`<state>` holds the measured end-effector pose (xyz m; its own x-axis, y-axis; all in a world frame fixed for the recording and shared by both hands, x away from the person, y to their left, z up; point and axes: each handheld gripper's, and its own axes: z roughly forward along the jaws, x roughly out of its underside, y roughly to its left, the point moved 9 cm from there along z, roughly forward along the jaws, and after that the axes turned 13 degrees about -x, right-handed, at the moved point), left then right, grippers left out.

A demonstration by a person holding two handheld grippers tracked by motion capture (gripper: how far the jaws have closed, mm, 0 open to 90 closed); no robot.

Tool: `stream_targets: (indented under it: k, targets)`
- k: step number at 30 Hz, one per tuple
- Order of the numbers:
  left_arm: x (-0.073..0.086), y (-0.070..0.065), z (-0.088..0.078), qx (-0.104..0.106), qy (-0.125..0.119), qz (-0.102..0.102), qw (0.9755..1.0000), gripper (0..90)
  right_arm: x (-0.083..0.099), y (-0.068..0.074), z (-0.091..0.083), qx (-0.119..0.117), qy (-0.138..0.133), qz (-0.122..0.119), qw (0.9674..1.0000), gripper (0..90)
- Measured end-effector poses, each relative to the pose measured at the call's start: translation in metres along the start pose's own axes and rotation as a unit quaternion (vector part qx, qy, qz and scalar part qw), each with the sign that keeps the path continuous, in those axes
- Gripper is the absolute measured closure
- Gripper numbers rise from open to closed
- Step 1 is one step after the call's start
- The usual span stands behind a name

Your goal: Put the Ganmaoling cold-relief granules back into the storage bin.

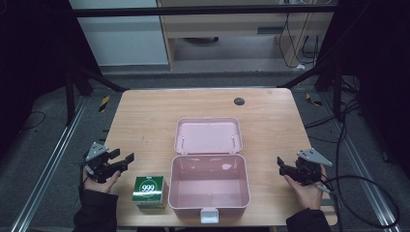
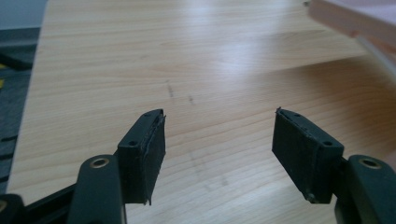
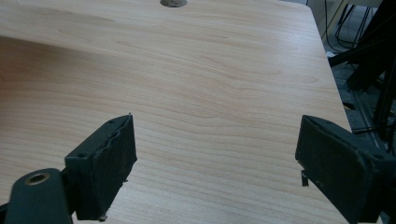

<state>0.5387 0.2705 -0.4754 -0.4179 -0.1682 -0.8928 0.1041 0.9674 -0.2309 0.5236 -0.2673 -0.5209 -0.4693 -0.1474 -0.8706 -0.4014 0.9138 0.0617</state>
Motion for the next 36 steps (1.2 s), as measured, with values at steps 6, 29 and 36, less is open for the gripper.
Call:
stream_targets:
  k: [6,29,36]
  targets:
    - [-0.006,-0.015,-0.008,0.04,0.002,0.011,0.9991,28.6,-0.001,0.0,-0.004,0.007,-0.005,-0.009,0.9999,11.8]
    - [-0.022,-0.062,-0.048,0.168,0.036,0.065,0.983,24.1,-0.004,0.006,-0.009,0.01,-0.015,-0.031,0.9994,11.3]
    - [-0.017,-0.075,-0.053,0.189,0.061,0.094,0.9756,23.4,-0.003,0.007,-0.007,0.009,-0.009,-0.039,0.9991,10.8]
